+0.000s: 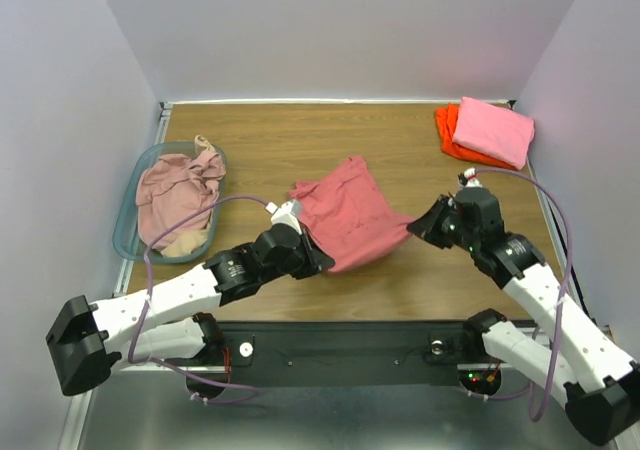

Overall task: Fold and stack the t-shirts
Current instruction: Fold the tshirt

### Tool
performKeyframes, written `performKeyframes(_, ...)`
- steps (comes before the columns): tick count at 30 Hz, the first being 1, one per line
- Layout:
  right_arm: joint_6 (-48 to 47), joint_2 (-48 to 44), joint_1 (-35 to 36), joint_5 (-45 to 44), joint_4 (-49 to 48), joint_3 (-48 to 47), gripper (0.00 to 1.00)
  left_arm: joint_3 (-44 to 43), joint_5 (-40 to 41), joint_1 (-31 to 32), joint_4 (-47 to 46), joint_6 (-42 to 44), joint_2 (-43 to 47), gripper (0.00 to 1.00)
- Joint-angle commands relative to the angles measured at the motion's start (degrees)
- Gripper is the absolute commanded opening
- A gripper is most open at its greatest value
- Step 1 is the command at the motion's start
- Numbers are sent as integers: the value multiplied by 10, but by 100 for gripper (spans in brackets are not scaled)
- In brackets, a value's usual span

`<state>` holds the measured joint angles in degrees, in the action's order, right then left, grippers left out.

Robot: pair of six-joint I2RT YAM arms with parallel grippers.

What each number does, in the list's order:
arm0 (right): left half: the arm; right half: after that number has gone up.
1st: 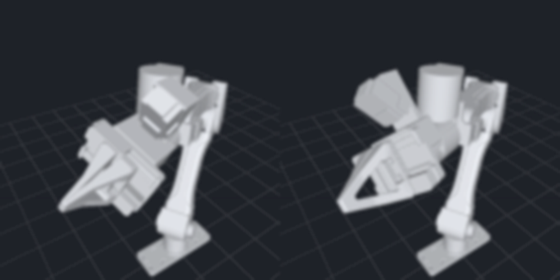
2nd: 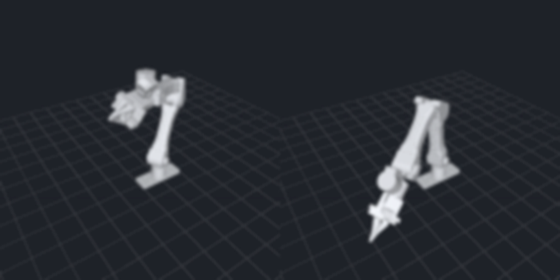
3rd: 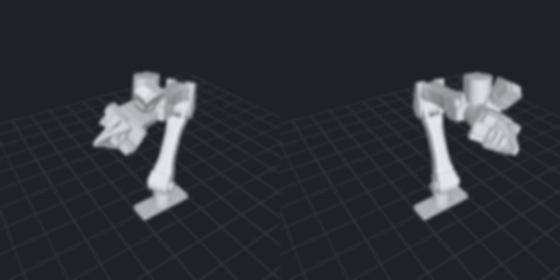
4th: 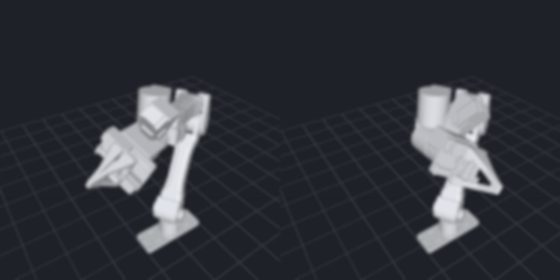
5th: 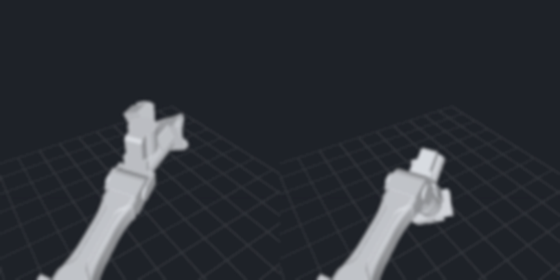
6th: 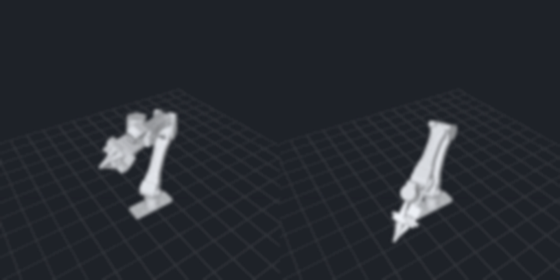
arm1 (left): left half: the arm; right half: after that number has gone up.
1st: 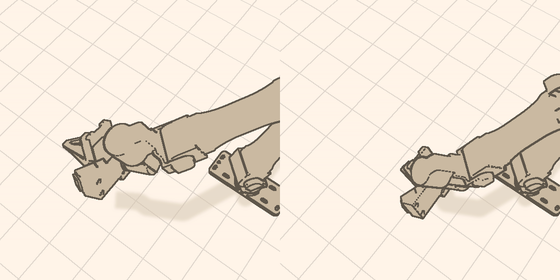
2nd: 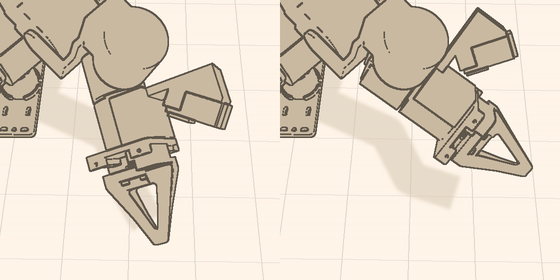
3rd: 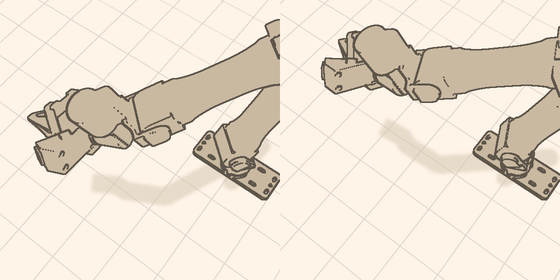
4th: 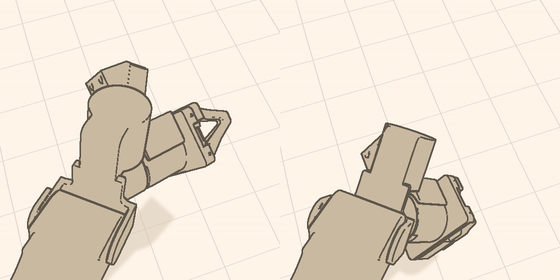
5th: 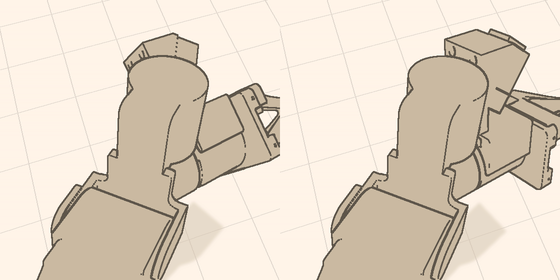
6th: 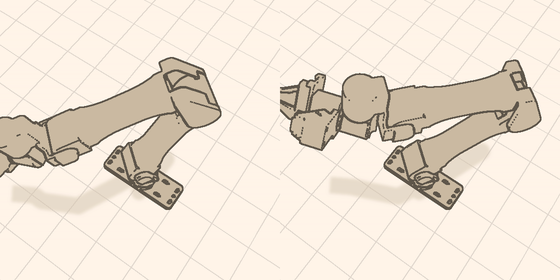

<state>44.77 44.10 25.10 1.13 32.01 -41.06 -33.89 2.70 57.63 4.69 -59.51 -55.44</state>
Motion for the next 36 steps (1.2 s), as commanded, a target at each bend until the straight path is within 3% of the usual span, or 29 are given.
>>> performKeyframes(1,-24,63,-3,-79,-21,-91,3,-57,76,-26,47,11,-5,0)
performKeyframes(11,-78,304,-3,-99,-85,-255,1,-112,19,-179,-5,98,-63,0)
performKeyframes(18,-89,449,-5,-124,-93,-374,0,-164,-24,-268,-28,158,-172,0)
performKeyframes(24,-87,512,-10,-135,-99,-426,0,-204,-95,-334,-67,179,-253,0)
performKeyframes(33,-94,618,-36,-104,-102,-502,3,-284,-181,-381,-86,207,-399,0)
performKeyframes(34,-92,631,-39,-101,-102,-510,5,-293,-184,-385,-86,208,-410,10)
performKeyframes(36,-94,666,-44,-84,-102,-531,20,-318,-193,-395,-85,212,-428,41)
